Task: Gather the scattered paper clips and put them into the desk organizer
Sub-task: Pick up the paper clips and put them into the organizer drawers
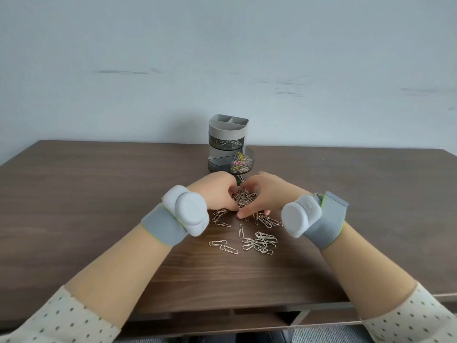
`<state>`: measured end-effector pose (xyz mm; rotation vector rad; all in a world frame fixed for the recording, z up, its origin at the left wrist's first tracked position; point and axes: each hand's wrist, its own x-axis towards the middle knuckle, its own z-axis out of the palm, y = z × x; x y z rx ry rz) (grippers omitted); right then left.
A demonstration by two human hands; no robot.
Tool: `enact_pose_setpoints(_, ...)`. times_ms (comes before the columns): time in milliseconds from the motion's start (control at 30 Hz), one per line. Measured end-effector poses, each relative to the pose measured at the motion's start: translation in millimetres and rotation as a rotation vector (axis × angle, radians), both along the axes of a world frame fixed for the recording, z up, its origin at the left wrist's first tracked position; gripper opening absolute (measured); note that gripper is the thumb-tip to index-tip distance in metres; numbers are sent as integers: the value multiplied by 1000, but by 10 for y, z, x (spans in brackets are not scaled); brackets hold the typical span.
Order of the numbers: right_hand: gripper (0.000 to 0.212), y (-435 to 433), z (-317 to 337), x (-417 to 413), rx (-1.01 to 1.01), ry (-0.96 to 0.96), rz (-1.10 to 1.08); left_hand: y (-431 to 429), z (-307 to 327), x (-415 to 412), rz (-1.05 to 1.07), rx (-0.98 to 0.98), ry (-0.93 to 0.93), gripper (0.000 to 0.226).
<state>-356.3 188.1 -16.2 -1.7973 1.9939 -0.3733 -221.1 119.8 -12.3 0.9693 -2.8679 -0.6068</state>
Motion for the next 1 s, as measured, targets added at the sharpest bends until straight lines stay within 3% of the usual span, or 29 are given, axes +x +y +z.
enact_pose_setpoints(133,36,-15,-63,-7,-56,-125,-34,-7,-28,-75,22,-17,98,27)
enact_pose_setpoints(333,2,-31,-49,-73,-196,-185,-115,-54,-35,-85,104,135,340,4)
enact_pose_setpoints(600,25,-409,442,-310,-459,-237,-144,-406,378,-290,188,109,634,12)
enact_pose_setpoints(800,12,-678,506,-447,-221,-228,-80,-525,284,-413,233,-42,543,10)
enact_pose_setpoints(1000,21,-693,534,-491,-182,-233,11,-566,220,-351,190,12,550,16)
